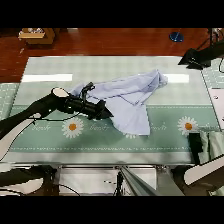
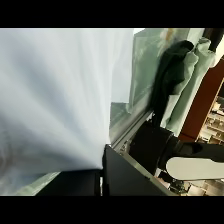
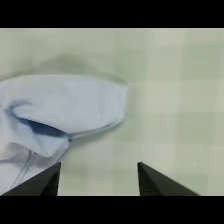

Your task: Fold the shirts.

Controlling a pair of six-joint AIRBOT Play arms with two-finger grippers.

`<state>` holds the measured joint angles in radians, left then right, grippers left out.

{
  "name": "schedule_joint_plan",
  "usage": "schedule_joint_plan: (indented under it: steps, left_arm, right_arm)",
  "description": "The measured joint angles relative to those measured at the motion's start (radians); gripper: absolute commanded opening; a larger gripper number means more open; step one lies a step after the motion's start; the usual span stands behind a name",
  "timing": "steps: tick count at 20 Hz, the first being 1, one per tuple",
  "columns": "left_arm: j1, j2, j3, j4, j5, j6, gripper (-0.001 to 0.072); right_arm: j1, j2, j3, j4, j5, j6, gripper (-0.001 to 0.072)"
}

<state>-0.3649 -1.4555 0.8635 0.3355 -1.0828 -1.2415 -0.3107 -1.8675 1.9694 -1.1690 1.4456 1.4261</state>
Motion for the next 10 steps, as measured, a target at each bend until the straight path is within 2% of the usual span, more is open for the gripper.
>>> schedule_joint_plan:
  steps: [5, 10]
  left_arm:
    - [0.0, 0.008, 0.002, 0.0, -0.019, 0.003, 0.0019]
    - [0.0, 0.01, 0.002, 0.0, -0.025, 0.003, 0.0019]
  right_arm:
    - [-0.055, -0.124, 0.0, 0.089, 0.095, 0.007, 0.0529]
    - [0.006, -0.208, 0.0, 0.225, 0.148, -0.013, 0.0512]
